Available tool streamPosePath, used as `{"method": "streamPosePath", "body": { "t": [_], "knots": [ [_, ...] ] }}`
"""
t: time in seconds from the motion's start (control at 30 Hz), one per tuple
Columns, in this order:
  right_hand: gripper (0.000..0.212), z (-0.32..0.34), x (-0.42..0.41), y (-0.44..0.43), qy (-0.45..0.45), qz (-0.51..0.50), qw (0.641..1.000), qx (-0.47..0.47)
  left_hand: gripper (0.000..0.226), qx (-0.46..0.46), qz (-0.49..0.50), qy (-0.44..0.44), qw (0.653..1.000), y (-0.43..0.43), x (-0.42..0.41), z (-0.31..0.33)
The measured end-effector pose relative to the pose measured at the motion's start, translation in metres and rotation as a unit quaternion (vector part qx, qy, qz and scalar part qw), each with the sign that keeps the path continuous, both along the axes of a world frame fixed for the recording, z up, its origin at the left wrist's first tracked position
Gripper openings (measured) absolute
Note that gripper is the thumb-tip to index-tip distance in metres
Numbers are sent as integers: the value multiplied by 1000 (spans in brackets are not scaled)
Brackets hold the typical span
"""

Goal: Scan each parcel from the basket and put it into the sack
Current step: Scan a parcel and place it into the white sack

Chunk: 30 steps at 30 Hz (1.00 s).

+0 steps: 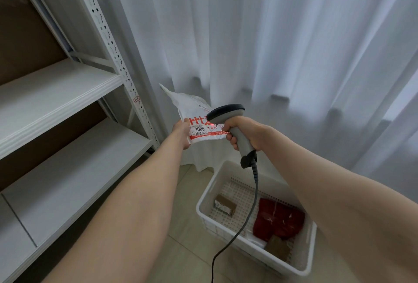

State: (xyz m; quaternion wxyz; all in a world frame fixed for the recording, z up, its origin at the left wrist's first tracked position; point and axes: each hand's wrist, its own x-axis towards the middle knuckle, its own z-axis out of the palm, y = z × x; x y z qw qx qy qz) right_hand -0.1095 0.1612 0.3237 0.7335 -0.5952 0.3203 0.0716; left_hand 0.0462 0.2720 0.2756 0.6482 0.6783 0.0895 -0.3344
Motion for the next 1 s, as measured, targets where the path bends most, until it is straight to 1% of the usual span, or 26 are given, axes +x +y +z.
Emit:
{"method": "streamPosePath", "body": {
  "t": [0.47, 0.73, 1.0],
  "knots": [
    [16, 4, 7, 4, 12, 0, 1000, -4, 17, 15, -3, -2, 1000, 4, 3, 3],
    [18, 3, 12, 4, -4, -9, 1000, 15, 17, 18, 1, 0, 1000, 4, 6, 1],
    [20, 3, 17, 6, 12, -2, 1000, 14, 18, 18, 4, 1, 1000, 6, 7, 1]
  ]
}}
